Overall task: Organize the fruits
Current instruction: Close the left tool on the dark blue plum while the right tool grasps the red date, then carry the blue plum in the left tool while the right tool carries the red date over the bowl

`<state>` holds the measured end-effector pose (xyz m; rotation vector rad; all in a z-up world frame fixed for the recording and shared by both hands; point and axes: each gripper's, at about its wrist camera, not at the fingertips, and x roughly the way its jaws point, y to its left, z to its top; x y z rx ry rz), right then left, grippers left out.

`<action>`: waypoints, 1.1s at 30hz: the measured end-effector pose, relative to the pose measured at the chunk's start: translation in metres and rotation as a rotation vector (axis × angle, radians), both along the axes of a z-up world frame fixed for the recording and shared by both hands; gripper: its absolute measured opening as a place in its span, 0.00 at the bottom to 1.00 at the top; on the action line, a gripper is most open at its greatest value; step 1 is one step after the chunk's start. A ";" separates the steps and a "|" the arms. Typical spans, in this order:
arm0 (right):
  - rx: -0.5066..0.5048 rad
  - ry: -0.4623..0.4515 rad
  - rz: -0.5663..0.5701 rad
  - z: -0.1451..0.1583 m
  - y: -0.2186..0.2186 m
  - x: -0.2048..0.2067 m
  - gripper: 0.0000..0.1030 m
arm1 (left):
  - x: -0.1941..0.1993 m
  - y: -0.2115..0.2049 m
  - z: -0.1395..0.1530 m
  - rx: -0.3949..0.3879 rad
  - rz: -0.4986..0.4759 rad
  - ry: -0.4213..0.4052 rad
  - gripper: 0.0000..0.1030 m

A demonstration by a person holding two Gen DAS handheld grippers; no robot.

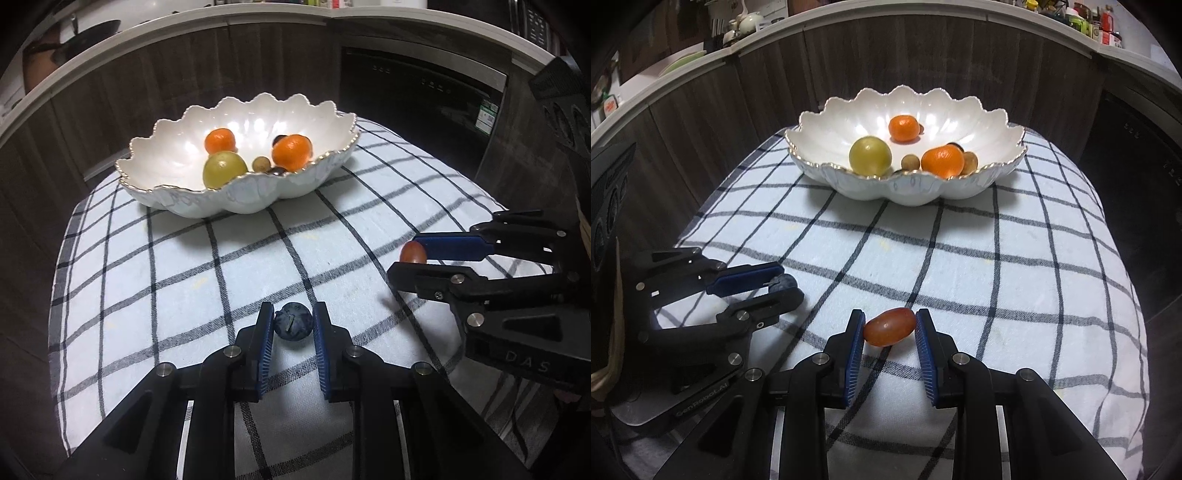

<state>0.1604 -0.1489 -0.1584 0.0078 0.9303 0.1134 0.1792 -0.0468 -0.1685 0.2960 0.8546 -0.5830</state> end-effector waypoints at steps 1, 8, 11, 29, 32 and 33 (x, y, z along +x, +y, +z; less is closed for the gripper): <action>0.001 -0.005 -0.002 0.002 -0.001 0.001 0.29 | 0.001 0.000 0.001 0.002 0.009 0.000 0.21; 0.005 -0.034 -0.023 0.014 -0.008 0.004 0.29 | 0.006 -0.003 0.015 -0.011 0.065 -0.010 0.21; 0.006 -0.046 -0.030 0.020 -0.011 0.006 0.29 | 0.010 -0.005 0.021 -0.021 0.087 -0.011 0.21; 0.002 -0.123 -0.079 0.051 -0.026 0.031 0.29 | 0.040 -0.006 0.053 -0.040 0.187 -0.048 0.21; 0.001 -0.134 -0.086 0.056 -0.029 0.038 0.29 | 0.048 -0.004 0.057 -0.041 0.206 -0.050 0.21; -0.001 -0.139 -0.089 0.058 -0.030 0.041 0.29 | 0.051 -0.003 0.058 -0.043 0.213 -0.050 0.21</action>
